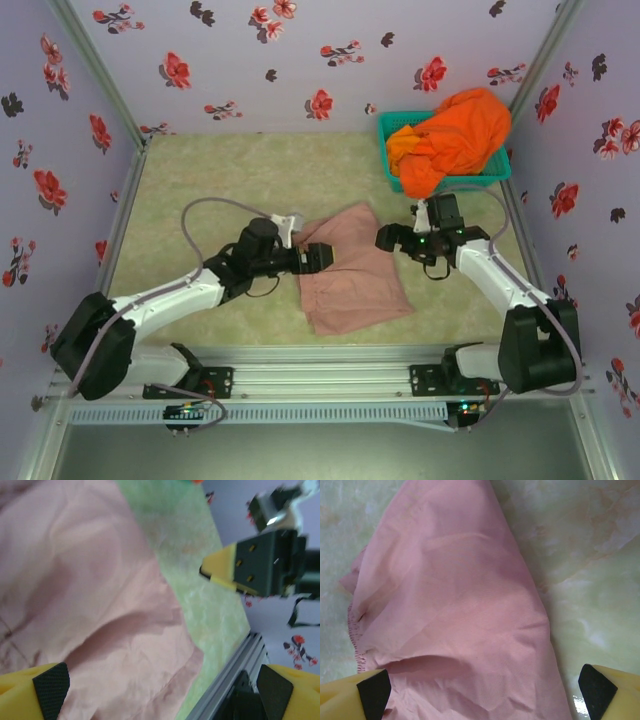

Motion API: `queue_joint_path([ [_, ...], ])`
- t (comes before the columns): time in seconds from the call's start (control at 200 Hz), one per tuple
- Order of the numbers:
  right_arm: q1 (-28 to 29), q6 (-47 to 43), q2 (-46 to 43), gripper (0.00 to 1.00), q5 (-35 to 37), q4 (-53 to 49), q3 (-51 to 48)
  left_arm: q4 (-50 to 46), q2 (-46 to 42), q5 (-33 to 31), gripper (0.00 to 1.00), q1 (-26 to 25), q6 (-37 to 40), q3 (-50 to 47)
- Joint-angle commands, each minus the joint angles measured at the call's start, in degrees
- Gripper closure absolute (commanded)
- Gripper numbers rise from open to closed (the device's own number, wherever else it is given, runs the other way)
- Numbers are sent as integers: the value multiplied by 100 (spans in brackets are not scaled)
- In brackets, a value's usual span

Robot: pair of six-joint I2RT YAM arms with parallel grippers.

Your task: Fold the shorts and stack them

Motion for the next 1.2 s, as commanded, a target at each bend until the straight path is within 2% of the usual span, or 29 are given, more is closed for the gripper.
queue_joint_path([
  [0.0,-67,-283,197,1,-162,-89,328,335,420,118,1,-196,-297,-202],
  [0.295,-77,-473,940,1,-314,-267,702,926,1273,66,1,-265,-437,-762],
  [0.535,-78,-806,1682,2,-360,-534,1110,984,1349,20,1,-226,-446,-957],
  [0.68,-81,-996,2116,9,-285,-676,1361,936,1236,-9,1,-160,-420,-1044],
  [0.87,-48,-1087,2586,20,-527,-661,1536,925,1172,-19,1,-142,-410,-1073],
  [1.135,106,-1034,2812,40,-730,-547,1474,925,1099,-65,1,-133,-376,-1059],
  [1.19,142,-1028,2876,48,-739,-548,1473,873,1050,-109,1,-124,-354,-1038],
])
